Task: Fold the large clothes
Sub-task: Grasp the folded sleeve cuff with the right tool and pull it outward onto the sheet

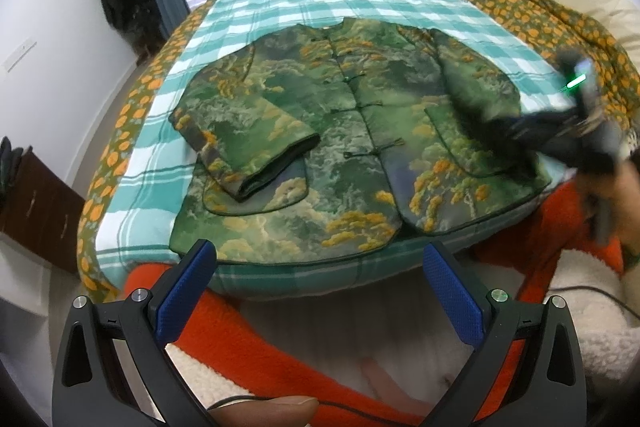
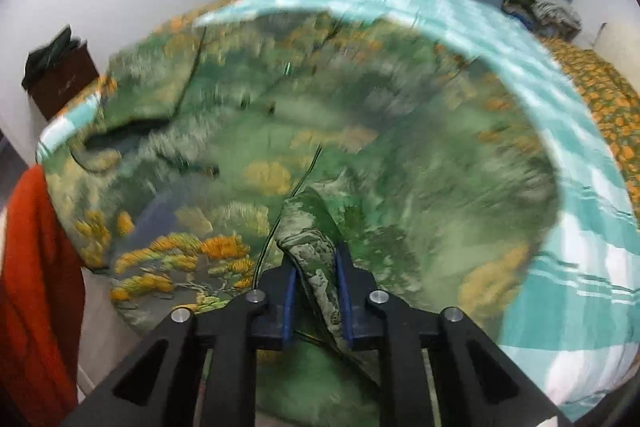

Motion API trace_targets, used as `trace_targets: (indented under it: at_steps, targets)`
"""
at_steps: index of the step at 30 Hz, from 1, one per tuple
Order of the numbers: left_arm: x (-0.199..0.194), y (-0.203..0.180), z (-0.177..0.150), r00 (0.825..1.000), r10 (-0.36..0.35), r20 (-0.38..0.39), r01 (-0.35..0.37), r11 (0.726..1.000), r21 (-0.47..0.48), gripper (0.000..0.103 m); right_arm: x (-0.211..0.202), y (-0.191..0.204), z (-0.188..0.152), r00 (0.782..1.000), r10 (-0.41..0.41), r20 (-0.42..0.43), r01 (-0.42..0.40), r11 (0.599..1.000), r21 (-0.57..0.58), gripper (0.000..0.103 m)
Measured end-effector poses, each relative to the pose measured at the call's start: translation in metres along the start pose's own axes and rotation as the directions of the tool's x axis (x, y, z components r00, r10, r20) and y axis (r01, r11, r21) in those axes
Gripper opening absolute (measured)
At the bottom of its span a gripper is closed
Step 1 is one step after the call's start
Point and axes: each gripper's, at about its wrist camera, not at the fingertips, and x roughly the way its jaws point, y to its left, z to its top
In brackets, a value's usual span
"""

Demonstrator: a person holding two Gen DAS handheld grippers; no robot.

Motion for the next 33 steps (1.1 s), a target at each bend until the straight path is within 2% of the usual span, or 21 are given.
trace_targets:
  at_steps: [3,5,7,10,12,13,14,15,16,17,19,21,23,24,26,29,33]
  targets:
    - [0.006,0.005,0.006,0.999,0.033,0.013,-0.034,0.999,0.014,0.102,-0.056,-0.037,0.013,0.987,-0.121,0.105,0.115,0.992,0.06,0.017]
    - [0.011,0.011,0.011,0.998,0.062,0.026,-0.063,0.998,0.018,0.102,-0.094,-0.078,0.022,0.956,-0.246,0.161,0.228,0.966,0.122,0.016]
    - [0.018,0.02,0.018,0.995,0.089,0.039,-0.09,0.996,0.018,0.102,-0.118,-0.109,0.027,0.915,-0.358,0.184,0.333,0.93,0.154,0.016]
    - [0.031,0.032,0.026,0.99,0.134,0.049,-0.135,0.991,0.023,0.102,-0.141,-0.163,0.035,0.842,-0.518,0.154,0.485,0.85,0.206,0.018]
    - [0.044,0.043,0.031,0.987,0.157,0.04,-0.158,0.987,0.03,0.102,-0.148,-0.189,0.035,0.741,-0.662,0.117,0.634,0.746,0.203,0.047]
    - [0.048,0.046,0.032,0.986,0.165,0.029,-0.166,0.985,0.034,0.102,-0.153,-0.197,0.032,0.681,-0.722,0.121,0.695,0.69,0.204,0.05]
    - [0.054,0.051,0.033,0.985,0.173,0.016,-0.173,0.984,0.036,0.102,-0.159,-0.199,0.03,0.654,-0.747,0.123,0.717,0.663,0.215,0.051]
    - [0.058,0.058,0.035,0.985,0.172,0.008,-0.172,0.984,0.035,0.102,-0.166,-0.201,0.025,0.648,-0.751,0.123,0.713,0.656,0.246,0.051]
    - [0.063,0.064,0.038,0.986,0.166,0.0,-0.166,0.985,0.036,0.102,-0.169,-0.199,0.022,0.665,-0.736,0.125,0.689,0.669,0.278,0.051]
    - [0.065,0.067,0.039,0.987,0.159,-0.004,-0.159,0.986,0.042,0.102,-0.173,-0.194,0.015,0.7,-0.702,0.13,0.641,0.698,0.319,0.053]
    - [0.073,0.072,0.044,0.991,0.136,-0.001,-0.135,0.988,0.08,0.102,-0.167,-0.178,0.004,0.751,-0.648,0.126,0.582,0.74,0.338,0.057]
    - [0.082,0.068,0.047,0.993,0.115,0.011,-0.115,0.98,0.165,0.102,-0.157,-0.147,-0.016,0.81,-0.574,0.122,0.513,0.794,0.326,0.057]
    - [0.096,0.059,0.05,0.995,0.093,0.018,-0.095,0.958,0.269,0.102,-0.143,-0.118,-0.032,0.859,-0.498,0.119,0.44,0.837,0.326,0.057]
    - [0.106,0.053,0.05,0.997,0.081,0.007,-0.078,0.942,0.326,0.102,-0.13,-0.096,-0.044,0.893,-0.436,0.11,0.38,0.862,0.335,0.057]
    - [0.13,0.042,0.052,0.997,0.076,-0.005,-0.067,0.912,0.405,0.102,-0.114,-0.067,-0.062,0.935,-0.344,0.09,0.295,0.89,0.348,0.057]
    - [0.16,0.037,0.063,0.996,0.091,-0.028,-0.07,0.902,0.426,0.102,-0.09,-0.029,-0.075,0.973,-0.222,0.063,0.186,0.916,0.356,0.057]
    - [0.205,0.041,0.083,0.993,0.073,-0.092,-0.034,0.929,0.369,0.102,-0.072,0.011,-0.075,0.992,-0.117,0.045,0.099,0.95,0.298,0.057]
